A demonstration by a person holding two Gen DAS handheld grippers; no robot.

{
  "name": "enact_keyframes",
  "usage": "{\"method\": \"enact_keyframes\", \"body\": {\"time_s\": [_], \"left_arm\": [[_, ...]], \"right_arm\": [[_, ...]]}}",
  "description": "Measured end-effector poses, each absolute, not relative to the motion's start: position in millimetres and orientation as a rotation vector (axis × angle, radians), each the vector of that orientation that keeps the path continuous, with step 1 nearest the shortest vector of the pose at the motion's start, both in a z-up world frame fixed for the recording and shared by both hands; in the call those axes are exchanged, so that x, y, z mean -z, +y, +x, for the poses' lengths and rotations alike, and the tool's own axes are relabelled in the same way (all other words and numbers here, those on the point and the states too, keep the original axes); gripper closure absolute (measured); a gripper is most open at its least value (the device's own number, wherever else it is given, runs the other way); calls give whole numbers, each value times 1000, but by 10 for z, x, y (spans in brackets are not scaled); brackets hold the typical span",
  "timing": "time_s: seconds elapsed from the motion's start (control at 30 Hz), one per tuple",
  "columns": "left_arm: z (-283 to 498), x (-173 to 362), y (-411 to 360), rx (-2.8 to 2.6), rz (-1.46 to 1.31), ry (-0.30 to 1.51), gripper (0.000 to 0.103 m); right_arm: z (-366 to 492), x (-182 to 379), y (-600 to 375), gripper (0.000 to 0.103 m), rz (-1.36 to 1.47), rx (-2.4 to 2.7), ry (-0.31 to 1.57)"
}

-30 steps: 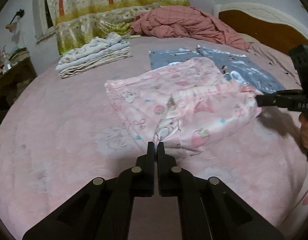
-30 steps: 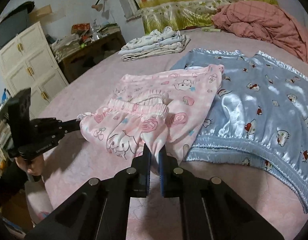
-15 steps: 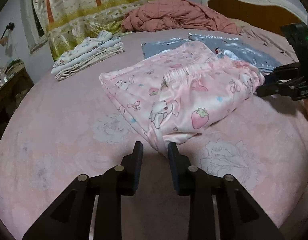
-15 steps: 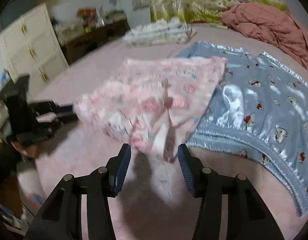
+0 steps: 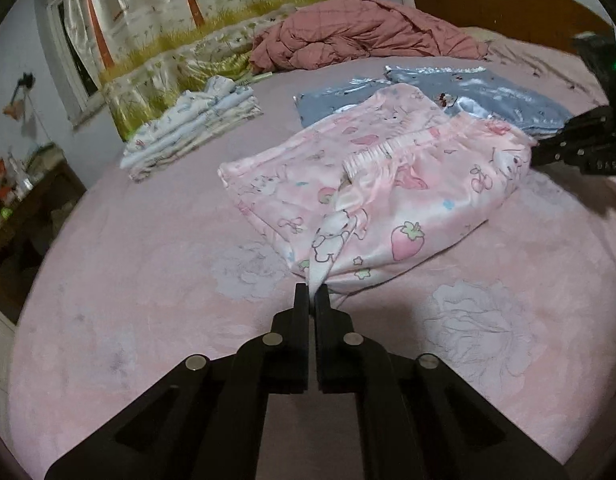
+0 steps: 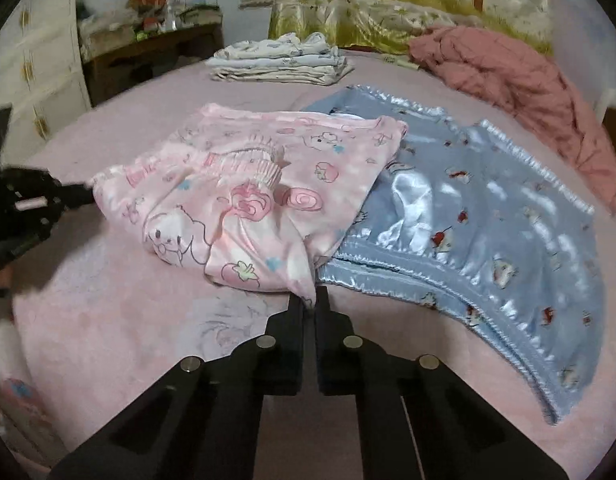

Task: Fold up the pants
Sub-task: 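Open the left tool, release the cuff and withdraw, then grasp the folded pink pants edge with the right tool while the left tool grasps it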

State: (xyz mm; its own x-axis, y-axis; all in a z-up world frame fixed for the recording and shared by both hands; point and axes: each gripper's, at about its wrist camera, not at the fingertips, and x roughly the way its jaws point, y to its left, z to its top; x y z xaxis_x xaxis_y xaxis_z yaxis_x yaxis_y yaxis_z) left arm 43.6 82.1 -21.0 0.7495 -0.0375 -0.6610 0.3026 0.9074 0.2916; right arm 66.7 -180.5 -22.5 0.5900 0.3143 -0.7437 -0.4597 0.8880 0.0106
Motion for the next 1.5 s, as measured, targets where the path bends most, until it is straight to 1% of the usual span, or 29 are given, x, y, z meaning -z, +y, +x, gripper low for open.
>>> {"method": "enact_keyframes", "body": {"time_s": [0.1,0.3,0.33,0.47,0.57,0.6,0.63,0.73,0.8,0.87,0.97,1.1,1.17,1.27,1.37,1.5], "left_arm": [[432,220,812,163,434,685,101],[462,197,947,133,405,691,101],[462,200,967,122,404,690,101],[460,289,1042,147,407,726,101],[379,318,998,172,436,711,96],[368,309,1002,180,424,712,92],[368,278,1027,188,392,715,85],[374,125,1101,205,284,697,83],[359,-34,1117,210,218,646,80],[385,-173,1095,237,159,609,80],[568,-233,958,255,112,631,80],[865,-85,761,267,86,702,80],[956,-2,728,285,55,724,80],[1045,124,682,241,78,728,80],[1156,295,735,247,43,804,77],[1127,235,789,269,14,795,77]], "right_arm": [[674,231,-1813,99,-202,-415,814],[723,190,-1951,99,-134,-362,801],[730,189,-1964,102,-130,-363,803],[760,247,-2061,103,-125,-316,823],[733,269,-2117,103,-106,-379,852],[688,243,-2118,103,-112,-382,835],[663,217,-2115,103,-113,-387,822],[584,80,-2094,103,-97,-397,767],[548,-31,-2066,103,-66,-408,735],[521,-148,-2007,103,-31,-423,696],[570,-276,-1807,103,24,-458,663],[838,-240,-1485,103,113,-506,737],[955,-153,-1345,103,136,-529,774],[1137,32,-1186,103,142,-525,820],[1303,271,-1200,103,149,-482,858],[1384,352,-1293,103,228,-529,889]]}}
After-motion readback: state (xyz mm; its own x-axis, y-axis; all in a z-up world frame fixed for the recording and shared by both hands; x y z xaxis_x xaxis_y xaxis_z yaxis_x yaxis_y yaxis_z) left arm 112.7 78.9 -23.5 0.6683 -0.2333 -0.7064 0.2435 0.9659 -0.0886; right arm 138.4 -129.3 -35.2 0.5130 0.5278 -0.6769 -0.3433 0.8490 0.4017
